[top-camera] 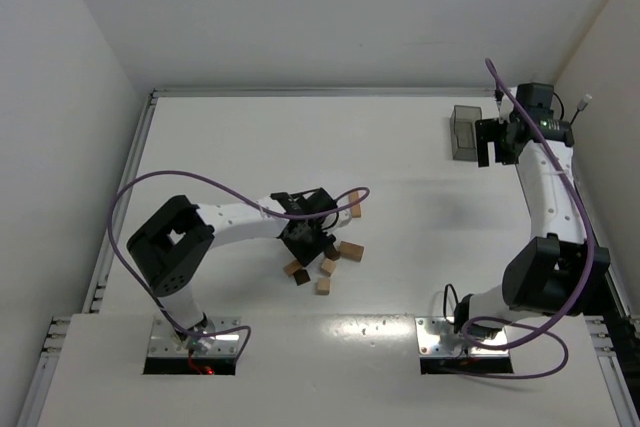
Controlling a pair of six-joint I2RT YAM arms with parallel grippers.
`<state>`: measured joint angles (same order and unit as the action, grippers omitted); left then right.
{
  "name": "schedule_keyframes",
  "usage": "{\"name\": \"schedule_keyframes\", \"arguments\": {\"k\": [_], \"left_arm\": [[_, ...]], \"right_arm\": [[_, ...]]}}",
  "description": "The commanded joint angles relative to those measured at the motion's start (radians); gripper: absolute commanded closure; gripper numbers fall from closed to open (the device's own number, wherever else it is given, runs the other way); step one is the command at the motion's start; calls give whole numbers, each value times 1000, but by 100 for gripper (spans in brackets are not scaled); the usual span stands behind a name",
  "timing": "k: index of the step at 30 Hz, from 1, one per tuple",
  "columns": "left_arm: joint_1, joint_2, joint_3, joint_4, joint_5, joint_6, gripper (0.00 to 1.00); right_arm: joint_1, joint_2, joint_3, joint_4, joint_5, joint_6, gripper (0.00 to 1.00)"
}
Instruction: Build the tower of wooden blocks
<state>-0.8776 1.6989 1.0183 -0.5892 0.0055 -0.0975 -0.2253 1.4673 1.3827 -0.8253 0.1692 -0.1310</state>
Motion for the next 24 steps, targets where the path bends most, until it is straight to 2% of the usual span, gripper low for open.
{"name": "schedule_keyframes", "arguments": {"k": [1,4,12,13,16,20,24], "left_arm": [[-14,10,9,17,11,-7,60],[-14,31,-1,28,11,-7,65],[-14,70,-1,28,21,-7,69],[-14,70,-1,28,5,-16,82],[-14,70,28,28,-50,-34,100],[9,28,51,6,-94,-74,100],[22,19,141,-55,-269,-180,100]], "right_arm": [[-9,1,47,3,-25,5,14],[-9,10,47,3,-34,5,14],[-19,10,38,3,-43,-4,14],[-19,10,38,3,-43,-4,14],[-19,10,29,3,-43,-4,14],[-19,10,29,3,-53,5,14],[-19,10,29,-18,-91,25,15]]}}
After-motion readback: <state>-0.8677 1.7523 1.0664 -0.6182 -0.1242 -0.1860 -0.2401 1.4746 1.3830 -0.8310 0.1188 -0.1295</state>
